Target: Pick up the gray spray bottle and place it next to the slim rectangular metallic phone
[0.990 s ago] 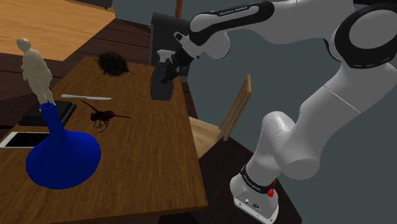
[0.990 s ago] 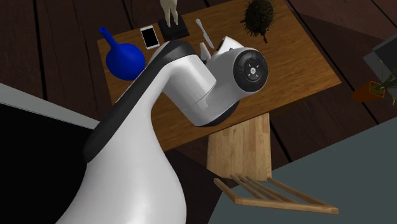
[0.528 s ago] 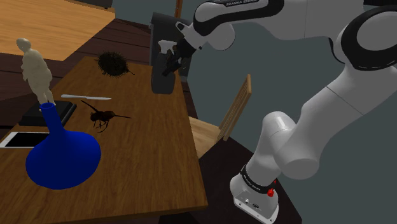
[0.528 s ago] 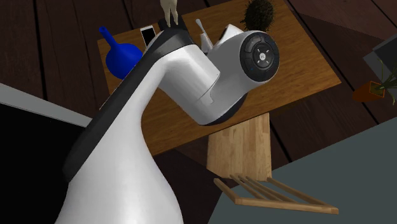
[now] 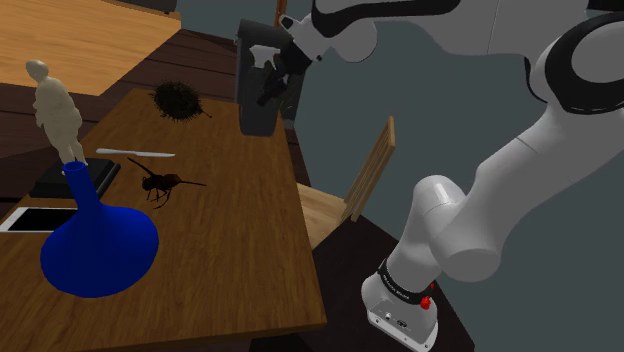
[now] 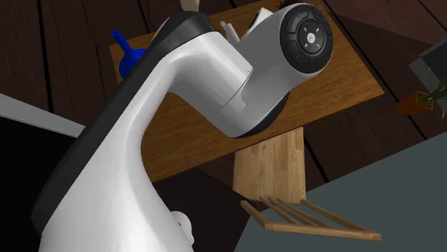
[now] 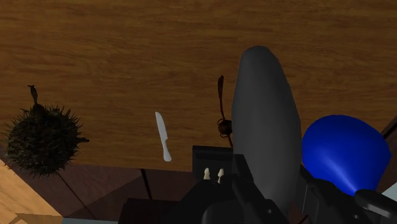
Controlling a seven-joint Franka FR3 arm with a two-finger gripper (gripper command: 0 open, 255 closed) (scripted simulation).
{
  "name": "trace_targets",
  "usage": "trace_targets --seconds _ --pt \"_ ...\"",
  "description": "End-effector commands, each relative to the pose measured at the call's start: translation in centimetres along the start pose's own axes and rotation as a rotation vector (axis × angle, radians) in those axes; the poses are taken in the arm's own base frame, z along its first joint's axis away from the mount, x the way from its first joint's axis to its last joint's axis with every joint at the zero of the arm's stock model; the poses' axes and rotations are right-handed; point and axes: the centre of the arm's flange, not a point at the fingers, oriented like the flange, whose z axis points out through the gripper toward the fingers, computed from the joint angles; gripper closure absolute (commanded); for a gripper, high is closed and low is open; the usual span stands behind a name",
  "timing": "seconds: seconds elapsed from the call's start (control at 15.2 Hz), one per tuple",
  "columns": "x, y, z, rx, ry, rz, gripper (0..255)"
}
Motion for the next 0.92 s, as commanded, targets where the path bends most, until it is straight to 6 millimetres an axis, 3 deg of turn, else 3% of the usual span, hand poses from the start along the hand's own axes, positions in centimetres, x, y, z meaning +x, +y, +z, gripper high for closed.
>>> trace_targets --seconds 0.0,0.86 --pt "0.5 0.1 -0.9 0.000 0.000 0.000 255" --pt "4.0 0.1 -6.8 0.000 0.000 0.000 255"
